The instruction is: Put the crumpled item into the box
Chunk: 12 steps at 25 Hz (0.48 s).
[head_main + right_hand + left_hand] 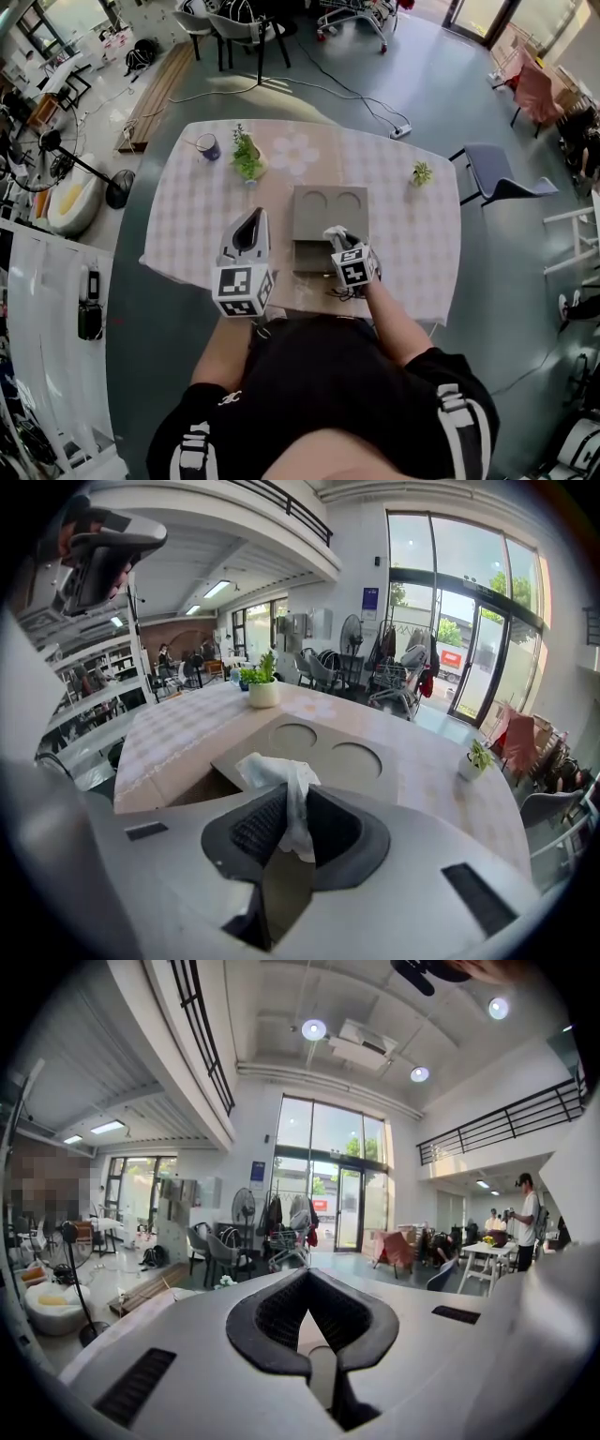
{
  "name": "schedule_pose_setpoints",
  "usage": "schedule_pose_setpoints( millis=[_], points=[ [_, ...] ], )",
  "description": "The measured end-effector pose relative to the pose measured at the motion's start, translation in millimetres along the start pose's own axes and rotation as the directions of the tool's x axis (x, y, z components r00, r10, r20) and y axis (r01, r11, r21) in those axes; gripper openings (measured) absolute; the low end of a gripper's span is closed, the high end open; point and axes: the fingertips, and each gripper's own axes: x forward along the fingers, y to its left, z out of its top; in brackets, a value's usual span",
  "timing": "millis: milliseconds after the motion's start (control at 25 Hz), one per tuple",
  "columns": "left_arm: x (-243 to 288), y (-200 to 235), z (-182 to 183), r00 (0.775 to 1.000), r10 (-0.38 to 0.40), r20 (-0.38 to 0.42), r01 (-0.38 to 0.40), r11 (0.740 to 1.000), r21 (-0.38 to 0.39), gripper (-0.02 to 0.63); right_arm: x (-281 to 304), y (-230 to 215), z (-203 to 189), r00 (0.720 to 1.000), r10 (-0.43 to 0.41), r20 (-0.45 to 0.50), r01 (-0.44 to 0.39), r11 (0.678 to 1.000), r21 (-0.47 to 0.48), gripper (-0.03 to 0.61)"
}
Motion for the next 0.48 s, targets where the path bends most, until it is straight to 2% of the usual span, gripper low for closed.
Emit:
schedule_pose_setpoints(
  millis=[480],
  points=[
    [-8.3, 3.5, -9.2, 1.0, -0.001, -0.012, 0.001, 1.0, -0.007, 0.003, 5.8, 17.1, -34.5, 0.995, 0.027, -0.099, -0.029, 0.999, -0.02, 0.057]
  ],
)
